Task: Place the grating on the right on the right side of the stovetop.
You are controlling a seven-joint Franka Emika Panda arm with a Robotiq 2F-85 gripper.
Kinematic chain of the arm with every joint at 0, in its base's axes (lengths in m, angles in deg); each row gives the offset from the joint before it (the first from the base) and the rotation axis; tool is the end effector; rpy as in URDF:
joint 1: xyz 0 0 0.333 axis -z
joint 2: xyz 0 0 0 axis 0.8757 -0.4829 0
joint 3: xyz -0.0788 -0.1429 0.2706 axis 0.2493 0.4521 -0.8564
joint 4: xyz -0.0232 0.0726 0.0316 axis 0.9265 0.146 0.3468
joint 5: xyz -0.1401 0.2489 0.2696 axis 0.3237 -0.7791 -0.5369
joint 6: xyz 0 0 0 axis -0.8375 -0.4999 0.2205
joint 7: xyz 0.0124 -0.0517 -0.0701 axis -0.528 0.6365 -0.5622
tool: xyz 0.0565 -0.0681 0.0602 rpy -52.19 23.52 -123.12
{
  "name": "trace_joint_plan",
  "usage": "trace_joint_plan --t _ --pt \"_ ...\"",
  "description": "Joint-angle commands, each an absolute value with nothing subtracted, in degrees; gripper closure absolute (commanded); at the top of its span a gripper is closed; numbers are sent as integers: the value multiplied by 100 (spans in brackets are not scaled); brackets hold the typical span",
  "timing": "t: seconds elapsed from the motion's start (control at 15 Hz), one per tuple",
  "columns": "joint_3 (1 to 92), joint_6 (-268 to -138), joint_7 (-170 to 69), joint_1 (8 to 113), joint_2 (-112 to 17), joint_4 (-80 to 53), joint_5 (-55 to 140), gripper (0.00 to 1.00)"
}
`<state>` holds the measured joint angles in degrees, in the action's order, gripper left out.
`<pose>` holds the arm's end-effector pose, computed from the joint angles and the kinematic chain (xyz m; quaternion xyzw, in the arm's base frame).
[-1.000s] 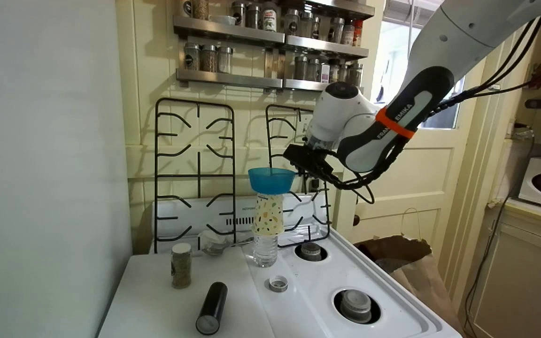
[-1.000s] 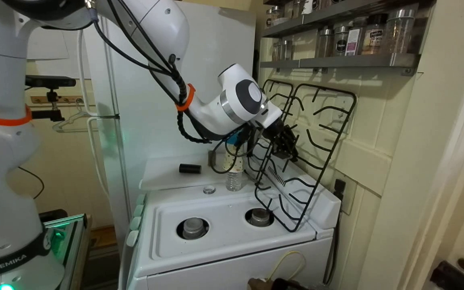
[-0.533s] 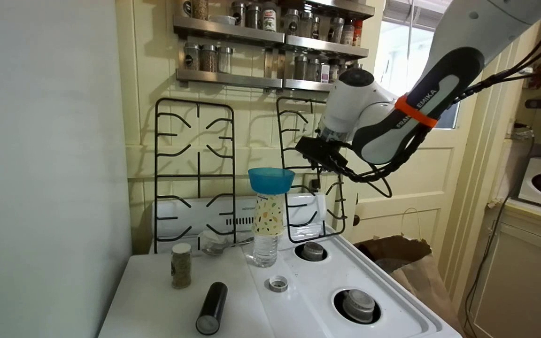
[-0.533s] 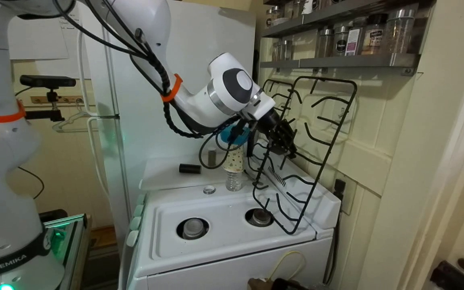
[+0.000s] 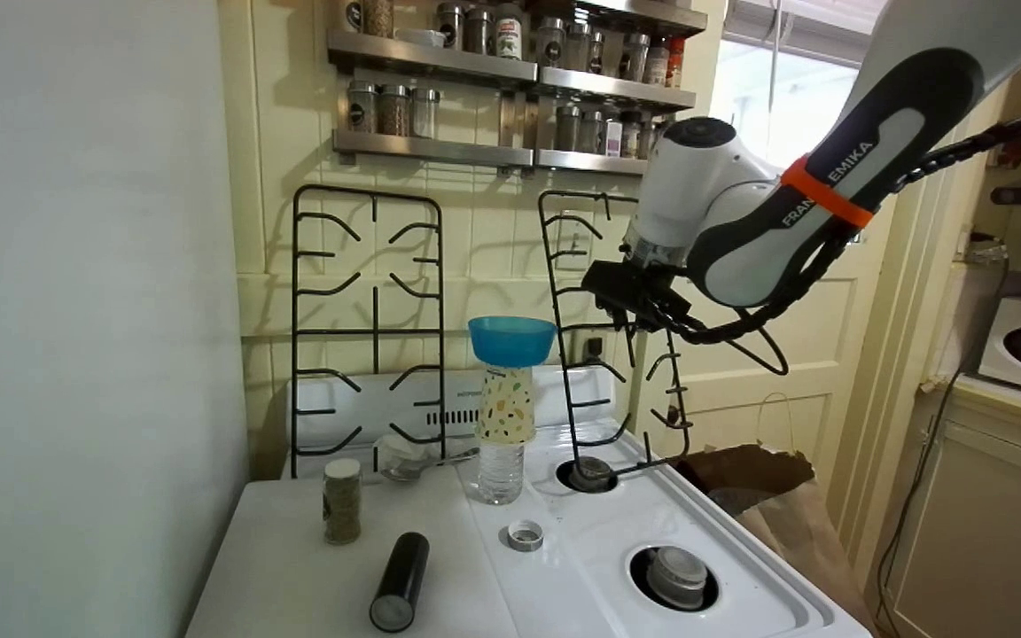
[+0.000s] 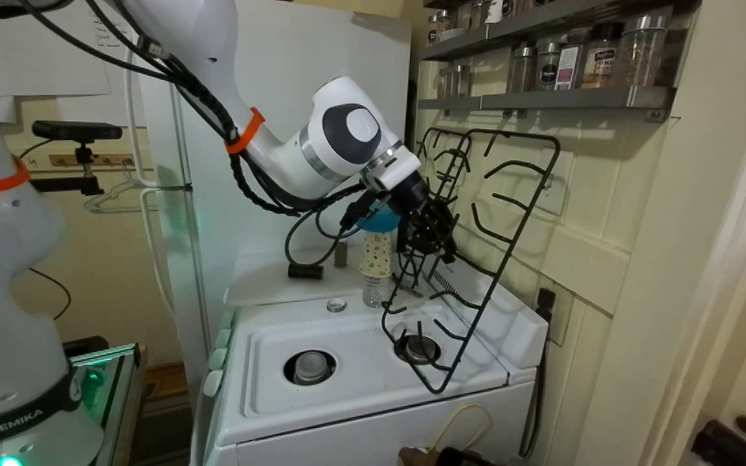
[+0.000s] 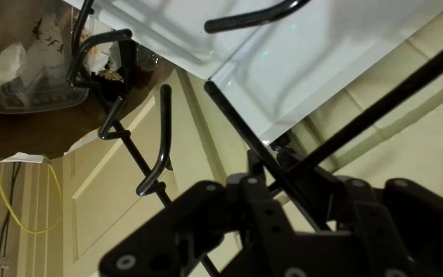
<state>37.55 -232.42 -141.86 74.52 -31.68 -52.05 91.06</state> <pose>0.5447 -0.0405 0.3942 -0.8194 0.4616 -0.3398 0.0042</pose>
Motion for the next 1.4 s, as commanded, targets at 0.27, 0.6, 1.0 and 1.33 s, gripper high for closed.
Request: trace_joint_plan --t 0.27,0.6,1.0,1.33 --pt "4215 -23070 -11775 7024 -1908 -6512 6738 94" --pt "5181 -21837 -9479 6019 -1078 -6888 5253 94" --pt "4974 -20021 -7655 6685 -451 -6556 4553 94" --pt "5100 -19545 -6783 6775 -806 -6262 3678 94"
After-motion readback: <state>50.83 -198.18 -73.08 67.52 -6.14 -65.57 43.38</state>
